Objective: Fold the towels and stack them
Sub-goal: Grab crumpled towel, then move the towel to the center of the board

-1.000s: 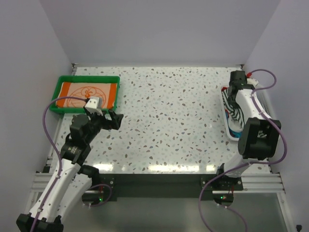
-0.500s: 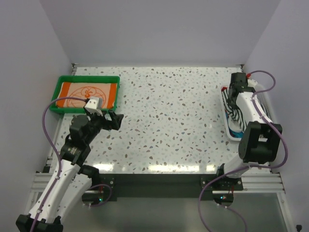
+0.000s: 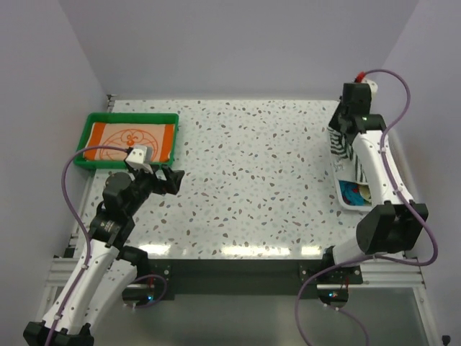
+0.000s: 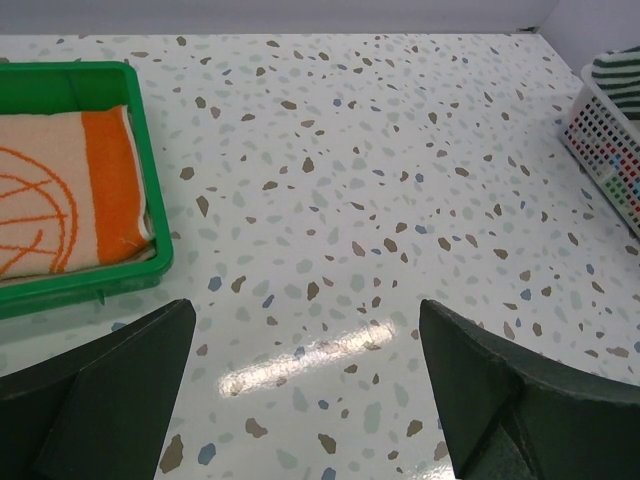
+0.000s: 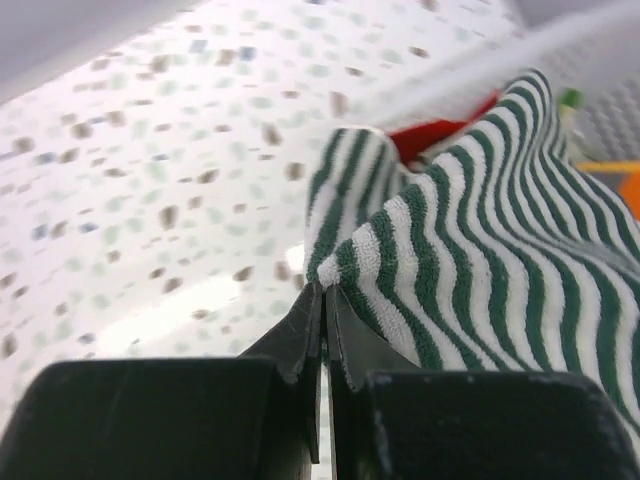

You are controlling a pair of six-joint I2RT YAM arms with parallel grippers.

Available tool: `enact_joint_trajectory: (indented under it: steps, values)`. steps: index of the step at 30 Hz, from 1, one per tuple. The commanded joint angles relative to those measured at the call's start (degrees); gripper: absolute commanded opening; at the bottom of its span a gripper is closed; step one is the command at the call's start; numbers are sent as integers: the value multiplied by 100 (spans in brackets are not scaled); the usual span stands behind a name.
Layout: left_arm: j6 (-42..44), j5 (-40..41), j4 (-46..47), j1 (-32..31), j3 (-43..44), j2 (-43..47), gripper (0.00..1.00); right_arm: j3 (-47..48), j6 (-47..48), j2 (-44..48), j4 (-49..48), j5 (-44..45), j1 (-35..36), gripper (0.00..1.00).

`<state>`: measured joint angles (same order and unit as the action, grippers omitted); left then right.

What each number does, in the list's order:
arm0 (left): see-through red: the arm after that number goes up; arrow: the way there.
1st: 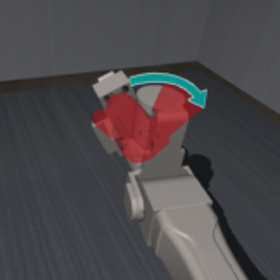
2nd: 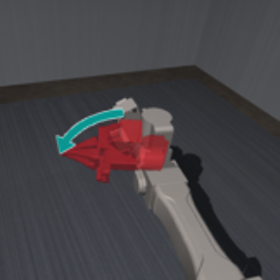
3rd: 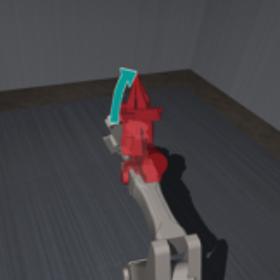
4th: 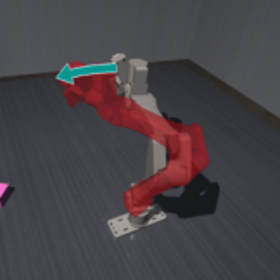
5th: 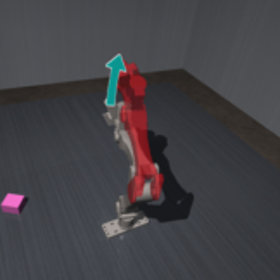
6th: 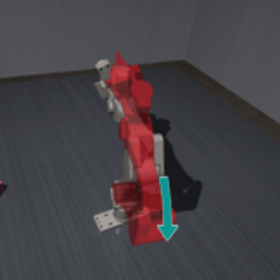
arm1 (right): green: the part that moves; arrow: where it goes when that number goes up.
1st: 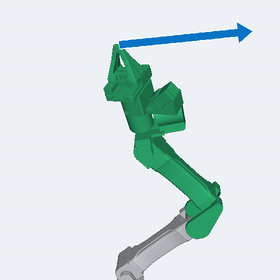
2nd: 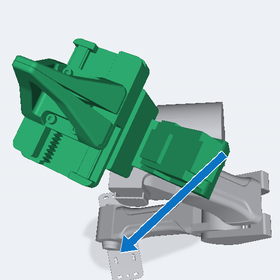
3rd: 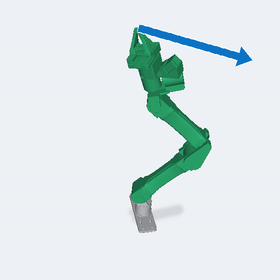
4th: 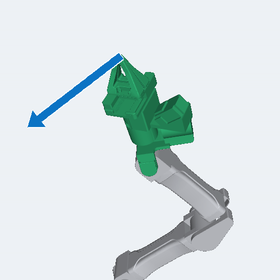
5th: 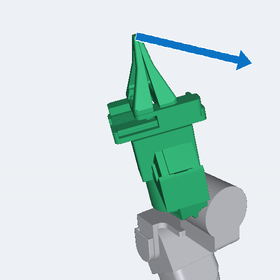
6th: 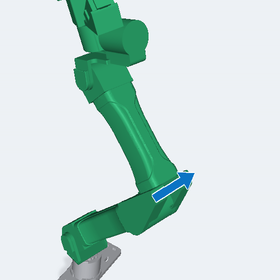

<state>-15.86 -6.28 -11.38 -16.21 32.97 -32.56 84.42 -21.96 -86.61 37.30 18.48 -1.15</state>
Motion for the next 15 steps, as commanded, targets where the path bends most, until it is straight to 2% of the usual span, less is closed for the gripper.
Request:
enact_joint_trajectory:
  steps: [1, 6, 8, 11, 14, 15]
  values:
    - [74, -5, 259, -32, -28, 13, 100, 645, 306, 267, -144, -353, 904, 0]
    - [74, 13, 267, -32, -10, -31, 100, 1313, 350, 223, -100, -284, 2361, 0]
    - [74, 4, 259, -32, -19, -49, 100, 1279, 271, 258, -117, -353, 2715, 0]
    - [74, 13, 259, -23, -10, -75, 100, 928, 130, 285, -161, -555, 3418, 0]
    - [65, 31, 250, -23, -1, -119, 100, 279, -193, 285, -91, -905, 4164, 0]
    - [65, 39, 241, -23, -1, -119, 100, -228, -326, 294, -187, -1073, 4297, 0]
